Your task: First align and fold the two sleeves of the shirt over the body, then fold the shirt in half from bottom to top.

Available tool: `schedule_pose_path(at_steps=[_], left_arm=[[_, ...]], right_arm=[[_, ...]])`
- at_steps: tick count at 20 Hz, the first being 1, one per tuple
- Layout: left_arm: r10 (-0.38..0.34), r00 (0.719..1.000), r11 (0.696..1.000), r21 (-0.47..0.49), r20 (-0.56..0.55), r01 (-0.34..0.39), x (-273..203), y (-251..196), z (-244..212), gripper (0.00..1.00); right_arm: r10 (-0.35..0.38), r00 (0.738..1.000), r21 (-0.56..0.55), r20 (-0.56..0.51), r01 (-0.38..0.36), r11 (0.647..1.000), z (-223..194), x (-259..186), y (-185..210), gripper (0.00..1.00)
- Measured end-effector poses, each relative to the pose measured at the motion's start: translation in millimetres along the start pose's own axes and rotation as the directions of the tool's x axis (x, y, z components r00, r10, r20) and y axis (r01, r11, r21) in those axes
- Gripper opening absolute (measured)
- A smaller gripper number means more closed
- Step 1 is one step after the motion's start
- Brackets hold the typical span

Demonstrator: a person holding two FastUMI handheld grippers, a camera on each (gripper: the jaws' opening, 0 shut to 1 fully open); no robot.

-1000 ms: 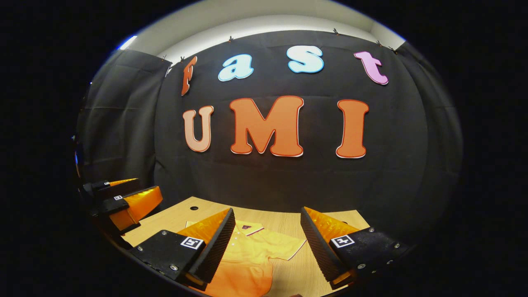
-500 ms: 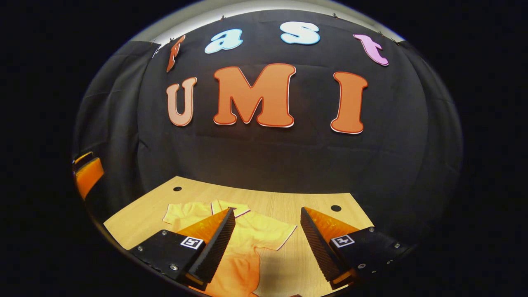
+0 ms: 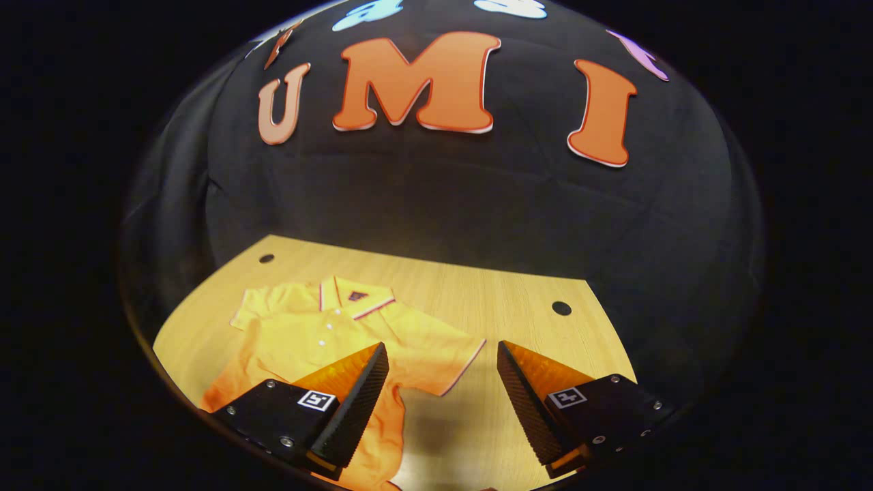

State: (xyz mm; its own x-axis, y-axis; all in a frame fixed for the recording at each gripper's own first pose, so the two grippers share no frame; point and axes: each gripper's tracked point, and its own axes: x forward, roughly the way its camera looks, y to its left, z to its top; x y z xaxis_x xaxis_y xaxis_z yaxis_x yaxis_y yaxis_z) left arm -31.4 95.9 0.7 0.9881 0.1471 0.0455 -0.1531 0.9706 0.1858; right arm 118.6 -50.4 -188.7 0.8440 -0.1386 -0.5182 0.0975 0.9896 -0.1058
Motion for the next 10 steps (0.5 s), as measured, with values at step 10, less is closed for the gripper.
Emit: schedule_pose_path(at_steps=[10], left_arm=[[0.121,0.992,0.992,0.042,-0.027,-0.120,-17.9,43.8,-5.9,0.98]], right_arm=[[0.011,0.979,0.087,-0.205,0.007,0.996,-32.1,73.1,-5.1,0.98]])
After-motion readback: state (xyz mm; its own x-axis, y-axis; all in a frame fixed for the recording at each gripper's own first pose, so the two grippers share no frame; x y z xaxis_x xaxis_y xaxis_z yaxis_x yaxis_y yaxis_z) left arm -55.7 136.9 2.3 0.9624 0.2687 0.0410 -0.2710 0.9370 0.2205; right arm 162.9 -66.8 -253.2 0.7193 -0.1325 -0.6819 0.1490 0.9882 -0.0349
